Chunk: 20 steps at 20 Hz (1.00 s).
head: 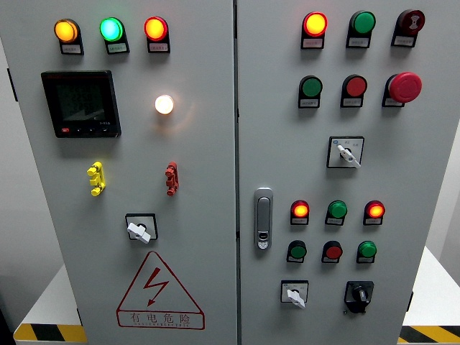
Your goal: Trip black knob to open circuit
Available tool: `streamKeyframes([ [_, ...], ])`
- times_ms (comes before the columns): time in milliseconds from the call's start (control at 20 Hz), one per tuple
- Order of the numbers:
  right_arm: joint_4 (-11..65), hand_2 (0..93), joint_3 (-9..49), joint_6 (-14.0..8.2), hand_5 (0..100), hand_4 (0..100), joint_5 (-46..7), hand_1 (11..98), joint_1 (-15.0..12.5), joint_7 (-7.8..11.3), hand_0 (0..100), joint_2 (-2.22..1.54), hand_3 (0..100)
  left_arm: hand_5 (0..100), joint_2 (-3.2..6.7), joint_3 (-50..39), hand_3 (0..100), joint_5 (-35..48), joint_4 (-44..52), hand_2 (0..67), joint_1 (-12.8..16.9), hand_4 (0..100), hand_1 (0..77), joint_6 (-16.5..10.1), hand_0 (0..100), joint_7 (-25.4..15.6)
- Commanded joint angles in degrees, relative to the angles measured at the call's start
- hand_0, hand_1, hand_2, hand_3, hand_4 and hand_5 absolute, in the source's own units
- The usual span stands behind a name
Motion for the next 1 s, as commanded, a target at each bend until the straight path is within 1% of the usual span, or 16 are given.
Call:
streamKeyframes([
  [0,0.05,1.6,1.44,0.0,12,3,0.36,34.3,1.05,-0.08,0,0.09,10,9,0.0,0.0,26,0.0,0.0,19.5,0.0,10,0.0,0.0,0,0.0],
  [50,0.31,1.6,3.1,-0.08,12,3,-0.69,34.3,1.14,-0.16,0,0.09,10,9,0.0,0.0,26,0.0,0.0,19.5,-0.09,10,0.0,0.0,0,0.0],
  [100,0.75,1.6,6.25,-0.09,12,3,-2.61,34.3,1.75,-0.16,0,0.0,10,9,0.0,0.0,26,0.0,0.0,19.5,0.0,10,0.0,0.0,0,0.0],
  [150,1.19,1.5,9.76,-0.09,12,3,-5.41,34.5,2.63,-0.16,0,0.09,10,9,0.0,0.0,26,0.0,0.0,19.5,0.0,10,0.0,0.0,0,0.0],
  [250,3.03,1.5,15.4,0.0,12,3,-11.66,35.0,3.17,-0.16,0,0.09,10,9,0.0,0.0,26,0.0,0.0,19.5,0.0,10,0.0,0.0,0,0.0],
  [300,5.13,1.5,17.16,0.0,12,3,-14.12,35.1,3.17,-0.16,0,0.09,10,9,0.0,0.0,26,0.0,0.0,19.5,0.0,10,0.0,0.0,0,0.0],
  [350,7.24,1.5,19.0,0.0,12,3,-15.62,35.2,3.17,-0.16,0,0.17,10,9,0.0,0.0,26,0.0,0.0,19.5,0.0,10,0.0,0.0,0,0.0],
  [400,9.61,1.5,20.68,0.0,12,3,-17.12,35.2,3.08,-0.16,0,0.18,10,9,0.0,0.0,26,0.0,0.0,19.5,0.0,10,0.0,0.0,0,0.0],
  [500,13.04,1.5,22.62,0.09,13,3,-18.62,35.3,3.08,0.01,0,0.09,10,9,0.0,0.0,26,0.0,0.0,19.5,0.0,10,0.0,0.0,0,0.0],
  [550,16.63,1.4,24.11,0.18,13,3,-19.41,35.4,3.08,0.01,0,0.09,10,9,0.0,0.0,26,0.0,0.0,19.5,0.0,10,0.0,0.0,0,0.0],
  [650,24.36,1.4,25.35,1.66,13,3,-20.29,36.2,2.9,0.36,0,0.26,11,9,0.0,0.0,26,0.0,0.0,19.5,0.0,10,0.0,0.0,0,0.0],
  [750,32.7,1.2,25.96,2.81,15,4,-20.3,38.5,1.33,0.45,0,0.26,13,9,0.0,0.0,26,0.0,0.0,19.5,0.0,10,0.0,0.0,0,0.0],
  [800,36.23,1.2,25.97,2.9,17,4,-20.3,39.2,0.54,0.62,0,0.26,13,9,0.0,0.0,26,0.0,0.0,19.5,0.0,10,0.0,0.0,0,0.0],
  [850,40.18,1.1,25.88,2.9,19,5,-20.3,40.3,-0.17,1.5,0,0.26,14,9,0.0,0.0,26,0.0,0.0,19.5,-0.09,10,0.0,0.0,0,0.0],
  [900,43.35,1.0,25.88,2.9,21,7,-20.3,41.2,-0.61,1.94,0,0.35,16,9,0.0,0.0,26,0.0,0.0,19.5,0.0,10,0.0,0.0,0,0.0],
  [950,46.52,1.0,25.62,2.9,22,7,-20.21,41.9,-0.87,2.03,0,0.35,16,9,0.0,0.0,26,0.0,0.0,19.5,0.0,10,0.0,0.0,0,0.0],
])
